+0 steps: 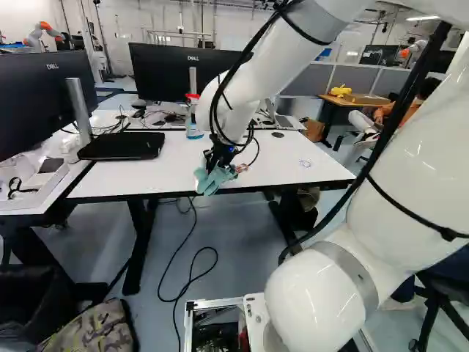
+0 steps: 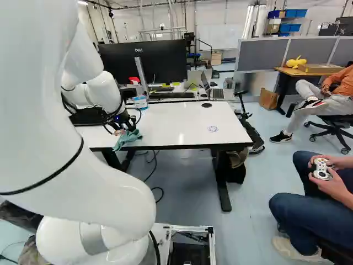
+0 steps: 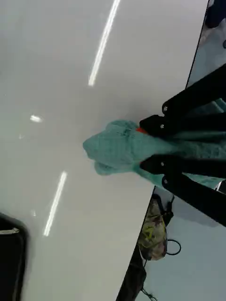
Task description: Clean the table with the green towel
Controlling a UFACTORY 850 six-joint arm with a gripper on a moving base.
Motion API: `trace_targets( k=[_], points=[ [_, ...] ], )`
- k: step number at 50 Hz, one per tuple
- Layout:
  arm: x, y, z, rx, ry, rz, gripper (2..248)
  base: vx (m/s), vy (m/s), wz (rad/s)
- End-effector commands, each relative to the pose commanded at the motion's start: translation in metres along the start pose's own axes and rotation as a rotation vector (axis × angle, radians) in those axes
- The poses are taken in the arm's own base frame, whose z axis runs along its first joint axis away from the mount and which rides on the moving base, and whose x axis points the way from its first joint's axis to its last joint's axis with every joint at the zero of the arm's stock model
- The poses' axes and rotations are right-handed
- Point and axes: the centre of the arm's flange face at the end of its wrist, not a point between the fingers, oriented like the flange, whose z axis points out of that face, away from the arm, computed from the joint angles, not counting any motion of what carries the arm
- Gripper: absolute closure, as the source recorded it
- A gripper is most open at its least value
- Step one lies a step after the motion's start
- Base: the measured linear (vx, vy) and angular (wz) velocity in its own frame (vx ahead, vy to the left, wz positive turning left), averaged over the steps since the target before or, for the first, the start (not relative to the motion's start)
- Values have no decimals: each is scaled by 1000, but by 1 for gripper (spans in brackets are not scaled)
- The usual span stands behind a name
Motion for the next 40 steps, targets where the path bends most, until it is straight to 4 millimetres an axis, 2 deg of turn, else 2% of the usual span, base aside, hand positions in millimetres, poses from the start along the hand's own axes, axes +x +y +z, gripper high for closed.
trace_targets(
  k=[13, 40],
  points=[
    [4, 15, 0, -17, 28, 34, 193, 0, 0, 0],
    [6, 58, -10, -77, 236, 120, 193, 0, 0, 0]
  ],
)
